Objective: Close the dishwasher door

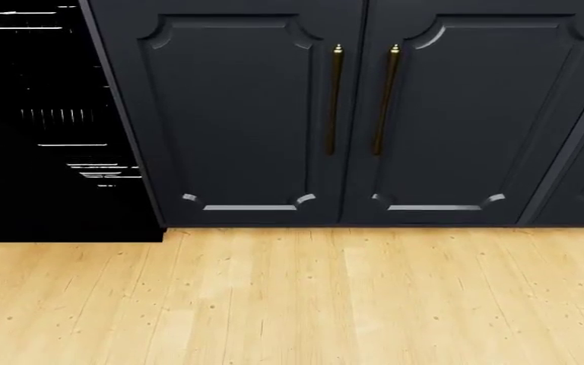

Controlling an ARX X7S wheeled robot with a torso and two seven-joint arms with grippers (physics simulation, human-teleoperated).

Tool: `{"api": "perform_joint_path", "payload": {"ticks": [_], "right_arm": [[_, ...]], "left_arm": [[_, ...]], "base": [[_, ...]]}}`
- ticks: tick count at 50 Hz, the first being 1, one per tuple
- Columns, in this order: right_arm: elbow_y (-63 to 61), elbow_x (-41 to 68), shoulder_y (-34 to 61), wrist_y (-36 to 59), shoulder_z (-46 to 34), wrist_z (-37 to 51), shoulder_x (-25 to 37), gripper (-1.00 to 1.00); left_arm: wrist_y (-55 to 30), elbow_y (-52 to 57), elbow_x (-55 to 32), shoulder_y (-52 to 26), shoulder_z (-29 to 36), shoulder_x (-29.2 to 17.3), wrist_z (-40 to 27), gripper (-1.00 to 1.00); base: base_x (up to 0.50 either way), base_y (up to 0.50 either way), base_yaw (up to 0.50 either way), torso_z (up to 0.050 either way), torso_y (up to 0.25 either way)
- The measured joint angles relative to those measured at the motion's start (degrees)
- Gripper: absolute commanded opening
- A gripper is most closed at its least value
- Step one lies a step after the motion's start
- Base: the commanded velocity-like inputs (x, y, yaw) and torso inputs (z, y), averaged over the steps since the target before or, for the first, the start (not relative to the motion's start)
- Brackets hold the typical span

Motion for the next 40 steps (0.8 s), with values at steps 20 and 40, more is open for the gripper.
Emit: {"api": "perform_joint_path", "payload": {"ticks": [20,40], "right_arm": [[-0.3,0.0,0.4,0.0,-3.6,2.9,1.0,1.0],[-0.8,-0.1,0.5,0.0,-5.6,4.7,1.6,1.0]], "left_arm": [[0.0,0.0,-0.8,0.0,0.2,0.0,0.6,1.0],[0.0,0.1,-0.9,0.0,0.2,0.0,0.6,1.0]], "base": [[0.0,0.47,0.0,0.0,0.0],[0.03,0.5,0.0,0.0,0.0]]}}
